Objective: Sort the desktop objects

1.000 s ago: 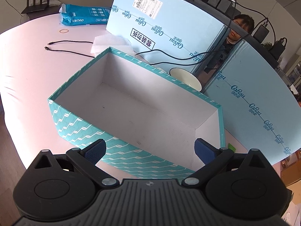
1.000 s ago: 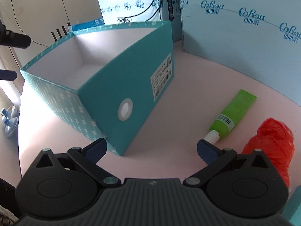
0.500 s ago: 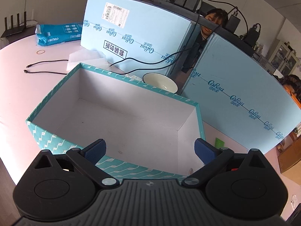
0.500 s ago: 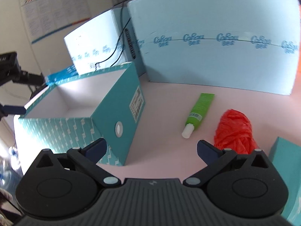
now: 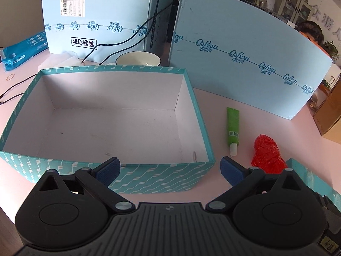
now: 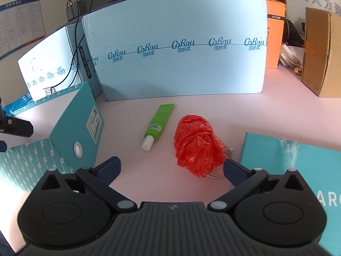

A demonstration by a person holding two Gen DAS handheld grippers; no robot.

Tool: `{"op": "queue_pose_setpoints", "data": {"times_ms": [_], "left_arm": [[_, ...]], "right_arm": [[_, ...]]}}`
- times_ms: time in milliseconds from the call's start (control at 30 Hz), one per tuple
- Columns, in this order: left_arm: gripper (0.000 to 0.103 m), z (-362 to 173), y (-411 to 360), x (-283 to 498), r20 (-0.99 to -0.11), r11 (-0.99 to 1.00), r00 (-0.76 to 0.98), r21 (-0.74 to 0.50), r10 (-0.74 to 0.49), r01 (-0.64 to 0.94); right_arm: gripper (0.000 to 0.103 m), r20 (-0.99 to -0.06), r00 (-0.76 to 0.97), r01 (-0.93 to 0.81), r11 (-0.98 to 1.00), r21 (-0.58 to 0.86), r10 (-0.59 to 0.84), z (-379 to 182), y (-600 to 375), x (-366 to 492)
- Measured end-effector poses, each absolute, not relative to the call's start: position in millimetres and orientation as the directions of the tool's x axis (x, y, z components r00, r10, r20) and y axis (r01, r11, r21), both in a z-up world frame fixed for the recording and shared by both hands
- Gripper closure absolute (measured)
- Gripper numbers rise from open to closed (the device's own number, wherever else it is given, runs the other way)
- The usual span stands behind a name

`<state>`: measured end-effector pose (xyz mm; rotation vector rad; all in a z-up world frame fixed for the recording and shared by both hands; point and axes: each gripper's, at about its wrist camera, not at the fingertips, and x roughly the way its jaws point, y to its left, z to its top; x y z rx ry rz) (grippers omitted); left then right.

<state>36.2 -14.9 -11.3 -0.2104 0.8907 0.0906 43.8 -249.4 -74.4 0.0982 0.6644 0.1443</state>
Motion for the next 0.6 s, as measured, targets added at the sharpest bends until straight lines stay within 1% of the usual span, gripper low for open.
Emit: {"op": "queue_pose_setpoints", "data": {"times_ms": [367,600], "left_arm": [[0.002,-13.9,-8.2,39.2,-0.801,0.972,0.598,-0.106,0.042,-0.210],[0.002,-20.8,0.6,42.0,-0.832,0.963,0.550,-0.084,0.073,-0.255]], "right_arm": [[0.000,-0.633,0.762,-0.101,0.991,0.092,0.137,-72.5,-251.7,58.1],[0.000,-0.649,0.746,-0.104,0.989,0.108,0.149,-75.6,-246.4,64.9]]}}
